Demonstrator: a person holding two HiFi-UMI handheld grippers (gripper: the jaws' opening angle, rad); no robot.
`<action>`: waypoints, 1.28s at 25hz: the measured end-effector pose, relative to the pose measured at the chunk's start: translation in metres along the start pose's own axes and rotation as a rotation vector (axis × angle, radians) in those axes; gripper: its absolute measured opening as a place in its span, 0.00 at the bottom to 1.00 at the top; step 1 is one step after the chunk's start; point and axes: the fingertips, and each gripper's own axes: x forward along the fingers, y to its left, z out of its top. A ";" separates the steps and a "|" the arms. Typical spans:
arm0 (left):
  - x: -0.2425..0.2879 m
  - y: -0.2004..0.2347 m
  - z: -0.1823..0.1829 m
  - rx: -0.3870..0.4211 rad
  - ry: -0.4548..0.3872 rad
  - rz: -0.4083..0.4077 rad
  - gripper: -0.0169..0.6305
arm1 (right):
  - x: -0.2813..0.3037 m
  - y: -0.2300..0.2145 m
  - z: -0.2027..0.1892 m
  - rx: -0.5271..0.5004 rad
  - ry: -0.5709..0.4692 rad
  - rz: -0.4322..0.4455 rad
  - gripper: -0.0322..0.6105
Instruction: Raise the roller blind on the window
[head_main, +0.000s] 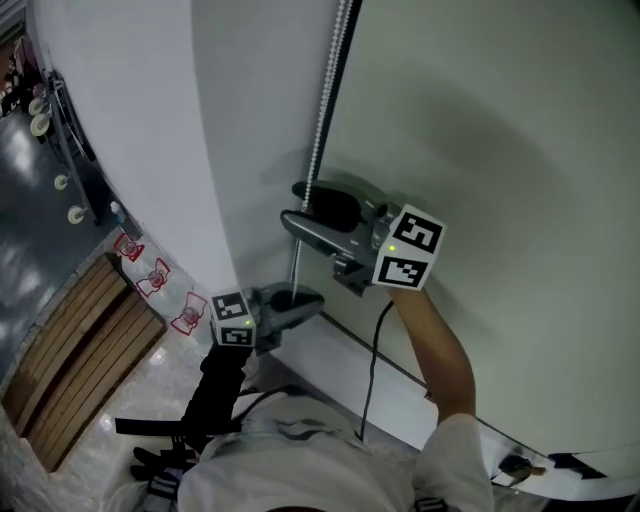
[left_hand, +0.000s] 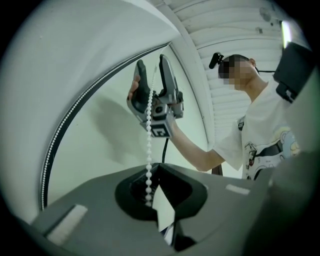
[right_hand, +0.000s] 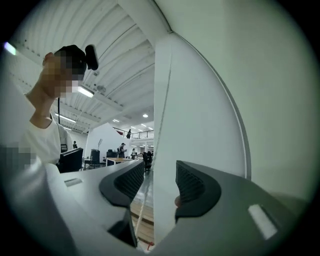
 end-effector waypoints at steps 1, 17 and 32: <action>0.000 0.000 0.000 0.000 0.002 -0.001 0.02 | 0.001 -0.002 0.017 -0.025 -0.022 -0.002 0.34; -0.003 -0.001 -0.012 0.001 0.011 -0.008 0.02 | 0.009 -0.017 0.198 -0.244 -0.209 -0.007 0.32; -0.001 0.000 -0.006 0.009 0.024 0.002 0.02 | 0.010 -0.025 0.251 -0.221 -0.283 -0.033 0.12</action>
